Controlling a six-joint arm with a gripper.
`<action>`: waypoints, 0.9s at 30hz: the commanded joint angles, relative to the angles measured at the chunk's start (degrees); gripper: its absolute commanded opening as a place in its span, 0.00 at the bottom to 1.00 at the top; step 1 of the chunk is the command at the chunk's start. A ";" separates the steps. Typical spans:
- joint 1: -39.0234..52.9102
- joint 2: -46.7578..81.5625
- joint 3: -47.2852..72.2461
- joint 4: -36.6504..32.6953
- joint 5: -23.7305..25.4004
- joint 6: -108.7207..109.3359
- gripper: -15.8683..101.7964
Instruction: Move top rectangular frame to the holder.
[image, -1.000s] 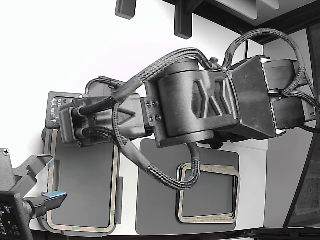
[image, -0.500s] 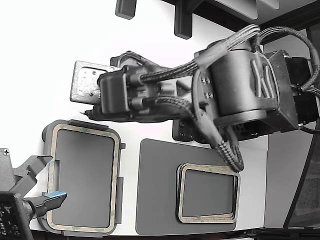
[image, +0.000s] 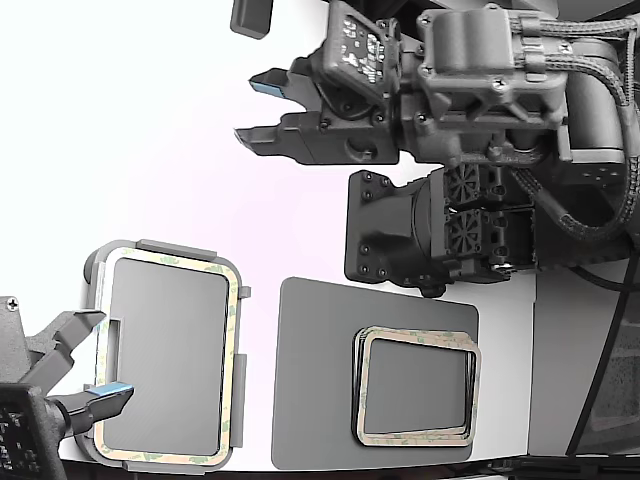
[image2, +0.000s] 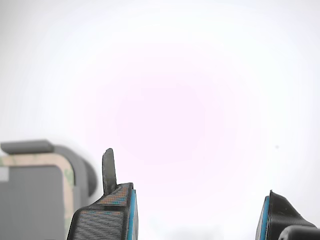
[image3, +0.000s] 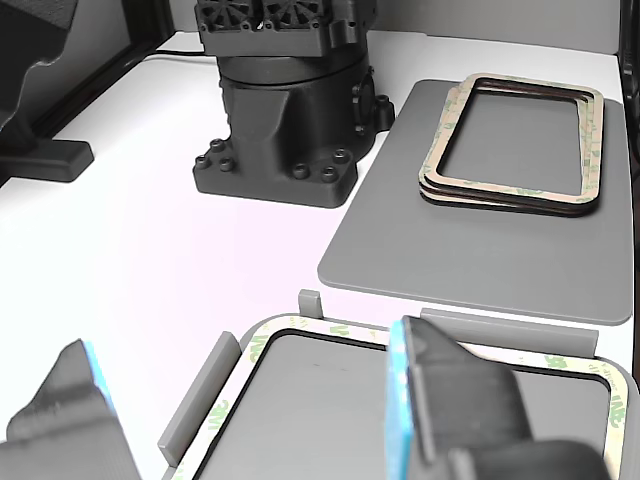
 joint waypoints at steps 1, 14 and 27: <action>-1.41 13.54 15.03 -3.78 -0.35 -0.26 0.98; -2.90 31.64 33.22 -8.17 1.14 0.62 0.98; -3.43 45.26 45.09 -9.93 0.62 -0.53 0.98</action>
